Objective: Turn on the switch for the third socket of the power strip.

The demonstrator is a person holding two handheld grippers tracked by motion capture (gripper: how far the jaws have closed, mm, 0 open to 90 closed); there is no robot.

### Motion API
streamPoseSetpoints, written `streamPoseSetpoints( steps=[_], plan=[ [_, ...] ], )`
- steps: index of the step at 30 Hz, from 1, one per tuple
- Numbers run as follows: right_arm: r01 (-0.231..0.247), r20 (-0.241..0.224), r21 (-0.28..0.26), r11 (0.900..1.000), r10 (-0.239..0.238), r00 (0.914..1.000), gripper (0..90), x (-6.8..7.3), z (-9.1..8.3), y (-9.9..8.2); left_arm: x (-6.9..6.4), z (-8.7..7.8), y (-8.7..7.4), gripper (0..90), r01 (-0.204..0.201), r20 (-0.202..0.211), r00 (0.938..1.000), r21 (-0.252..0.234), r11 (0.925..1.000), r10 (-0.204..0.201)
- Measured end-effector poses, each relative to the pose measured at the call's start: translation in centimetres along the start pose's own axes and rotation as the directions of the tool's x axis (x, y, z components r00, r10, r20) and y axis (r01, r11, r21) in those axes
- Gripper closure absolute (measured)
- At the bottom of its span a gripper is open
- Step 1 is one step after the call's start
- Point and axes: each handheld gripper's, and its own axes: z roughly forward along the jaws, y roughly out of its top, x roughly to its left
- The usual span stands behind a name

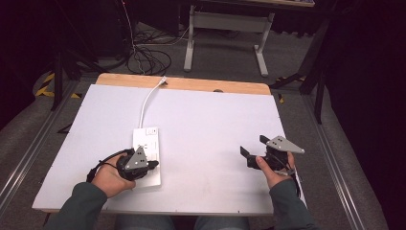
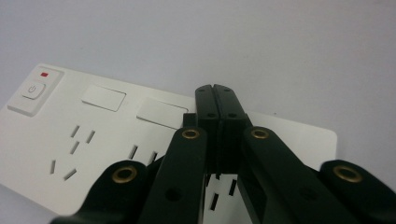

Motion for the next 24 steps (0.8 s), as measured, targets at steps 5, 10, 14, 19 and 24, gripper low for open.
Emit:
streamPoseSetpoints(
  steps=[5, 10, 14, 19, 24],
  plan=[
    [0.001, -0.001, -0.002, 1.0000, -0.001, 1.0000, 11.1, 0.04, -0.07, 0.03, 0.03, 0.02, -0.10, 90.0, 0.017, 0.001, 0.9998, -0.007, 0.9998, -0.017],
    [0.001, -0.002, -0.002, 1.0000, -0.001, 1.0000, 11.1, 0.05, -0.06, 0.03, 0.03, 0.02, -0.14, 90.0, 0.016, -0.001, 0.9999, -0.010, 0.9998, -0.016],
    [0.004, -0.003, -0.002, 1.0000, -0.004, 1.0000, 11.1, 0.05, -0.05, 0.03, 0.04, 0.04, -0.17, 90.0, 0.020, 0.001, 0.9998, -0.013, 0.9997, -0.020],
    [-0.002, -0.003, -0.006, 1.0000, 0.002, 1.0000, 11.1, 0.09, -0.26, 0.07, -0.06, 0.04, -0.23, 90.0, 0.028, -0.004, 0.9996, -0.016, 0.9995, -0.028],
    [-0.004, -0.005, -0.010, 0.9999, 0.003, 1.0000, 11.1, 0.21, -0.21, 0.22, -0.31, -0.13, -0.38, 90.0, 0.019, -0.016, 0.9997, -0.018, 0.9997, -0.019]
  ],
)
